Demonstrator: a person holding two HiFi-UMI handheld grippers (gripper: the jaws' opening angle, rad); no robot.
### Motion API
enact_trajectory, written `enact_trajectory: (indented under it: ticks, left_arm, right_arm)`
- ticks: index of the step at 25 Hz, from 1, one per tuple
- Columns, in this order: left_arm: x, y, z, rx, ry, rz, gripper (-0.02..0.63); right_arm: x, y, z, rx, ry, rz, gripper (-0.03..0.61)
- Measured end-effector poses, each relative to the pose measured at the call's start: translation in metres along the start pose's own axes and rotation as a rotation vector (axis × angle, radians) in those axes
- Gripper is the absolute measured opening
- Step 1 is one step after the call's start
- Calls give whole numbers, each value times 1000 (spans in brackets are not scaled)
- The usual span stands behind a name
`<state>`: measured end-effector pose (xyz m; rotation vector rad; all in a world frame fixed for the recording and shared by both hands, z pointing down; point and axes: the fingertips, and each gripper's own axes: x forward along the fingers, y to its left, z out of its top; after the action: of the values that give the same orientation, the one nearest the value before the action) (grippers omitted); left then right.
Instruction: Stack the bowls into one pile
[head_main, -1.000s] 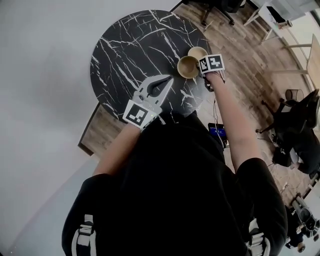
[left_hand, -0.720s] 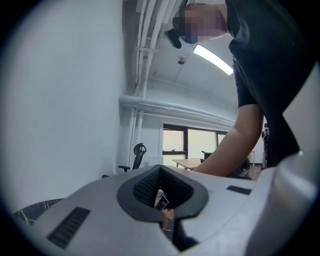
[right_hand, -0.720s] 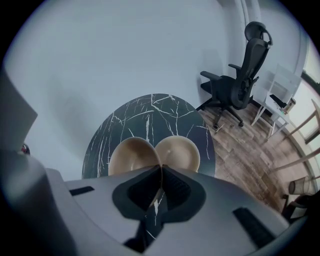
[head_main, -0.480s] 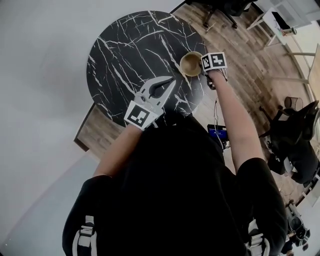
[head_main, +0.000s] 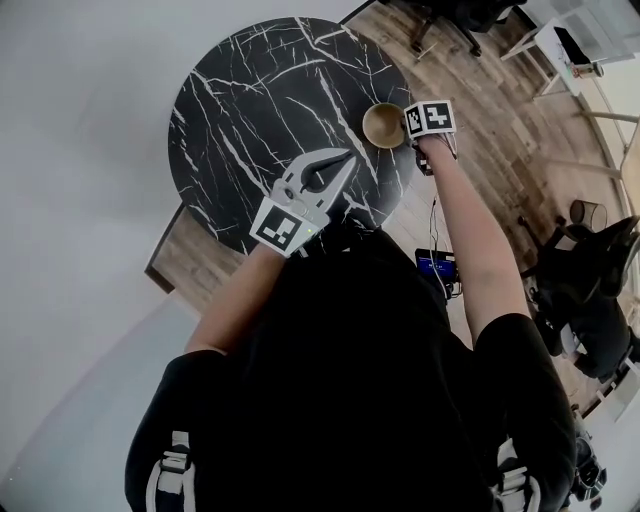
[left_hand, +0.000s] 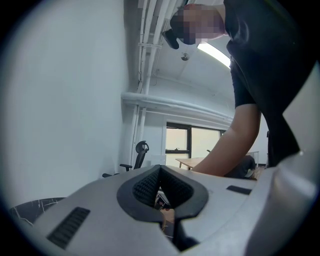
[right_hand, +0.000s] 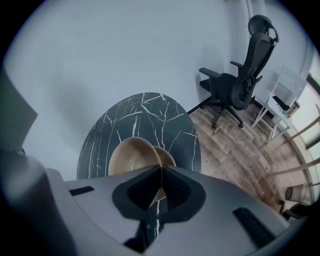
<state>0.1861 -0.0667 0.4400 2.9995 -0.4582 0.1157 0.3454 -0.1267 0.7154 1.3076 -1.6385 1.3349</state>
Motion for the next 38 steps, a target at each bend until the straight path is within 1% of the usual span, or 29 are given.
enact_trajectory:
  ticks: [4, 11, 17, 20, 25, 27, 29, 34, 38]
  left_arm:
    - [8, 2, -4, 0, 11, 10, 5]
    - [15, 1, -8, -11, 40, 28, 4]
    - [18, 1, -8, -16, 44, 47, 4]
    - [19, 2, -10, -13, 43, 51, 5]
    - [27, -2, -7, -11, 40, 52, 3]
    - [30, -3, -6, -14, 37, 55, 4]
    - [33, -3, -3, -12, 33, 60, 5]
    - [41, -2, 10, 10, 16, 84, 5]
    - [34, 2, 23, 20, -1, 125, 5]
  right_arm:
    - [10, -11, 1, -2, 22, 1, 12]
    - [21, -14, -3, -14, 49, 23, 17]
    - [25, -15, -1, -24, 48, 37, 40]
    - [24, -16, 0, -29, 43, 37, 74]
    - [12, -15, 10, -50, 5, 52, 87]
    - [2, -10, 19, -67, -32, 68, 92]
    - [-14, 4, 35, -105, -97, 102, 100]
    - [-71, 55, 80, -257, -328, 209, 103]
    - [-129, 98, 99, -359, -517, 291, 100]
